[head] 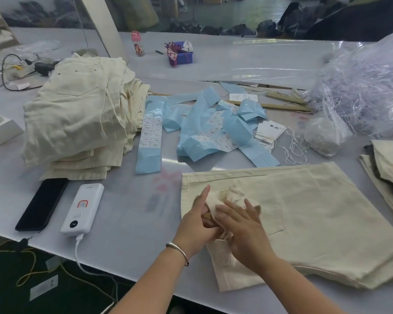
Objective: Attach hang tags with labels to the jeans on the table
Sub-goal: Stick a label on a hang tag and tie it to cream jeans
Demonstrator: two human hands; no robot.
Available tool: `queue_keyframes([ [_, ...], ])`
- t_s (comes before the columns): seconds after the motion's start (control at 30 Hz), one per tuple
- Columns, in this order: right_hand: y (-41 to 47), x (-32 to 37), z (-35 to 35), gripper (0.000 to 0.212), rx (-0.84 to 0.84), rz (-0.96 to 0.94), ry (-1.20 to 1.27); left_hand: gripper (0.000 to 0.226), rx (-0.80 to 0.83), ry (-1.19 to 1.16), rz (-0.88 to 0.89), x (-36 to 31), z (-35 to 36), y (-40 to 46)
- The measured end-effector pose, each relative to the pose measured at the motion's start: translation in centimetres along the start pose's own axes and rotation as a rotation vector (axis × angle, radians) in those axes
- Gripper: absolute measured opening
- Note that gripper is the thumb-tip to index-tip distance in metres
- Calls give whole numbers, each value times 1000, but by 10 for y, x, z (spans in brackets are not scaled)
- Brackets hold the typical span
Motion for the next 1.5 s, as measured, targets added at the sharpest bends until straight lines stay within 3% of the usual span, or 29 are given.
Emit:
queue_keyframes([
  [0.07,1,-6,-2,28,112,187,201,113,-28,159,-17,1,4,0],
  [0.17,4,-13,0,41,152,357,452,105,-103,333,-31,4,3,2],
  [0.23,11,-17,5,38,177,397,398,89,-128,359,-37,7,2,3],
  [0.3,17,-22,8,17,147,446,302,76,-136,344,-18,11,2,2],
  [0.37,19,-27,11,15,93,523,318,69,-152,346,4,15,2,0],
  [0.57,24,-40,23,23,55,674,478,79,-273,404,-73,21,1,2],
  [0.7,27,-46,25,21,108,726,543,93,-173,585,-209,23,2,13],
  [0.83,30,-50,22,21,130,760,670,85,-171,732,-234,15,0,21],
  [0.9,30,-52,20,20,137,765,750,78,-204,628,-197,12,-1,21],
  [1.0,28,-53,16,18,132,760,867,59,-151,270,-154,13,0,19],
  [1.07,26,-51,14,20,102,735,939,58,-100,-98,-162,13,2,19],
  [1.13,23,-48,12,26,70,692,950,64,-95,-296,-199,13,4,21],
  [1.23,20,-45,11,30,19,613,888,56,-201,-96,-214,12,3,22],
  [1.37,21,-42,6,26,-42,532,825,73,-174,5,-155,9,10,21],
  [1.43,23,-40,6,23,-56,518,805,66,-266,-13,-139,5,8,20],
  [1.5,24,-42,5,25,-104,549,870,61,-254,-145,-135,-1,7,19],
])
Point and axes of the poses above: each hand's wrist, its own y-axis towards the middle knuckle, its own z-axis out of the palm, x = y × z, the point moved 3 cm from there along y, towards the middle knuckle, and after that the axes turned 12 degrees about x, right-handed, at the moved point
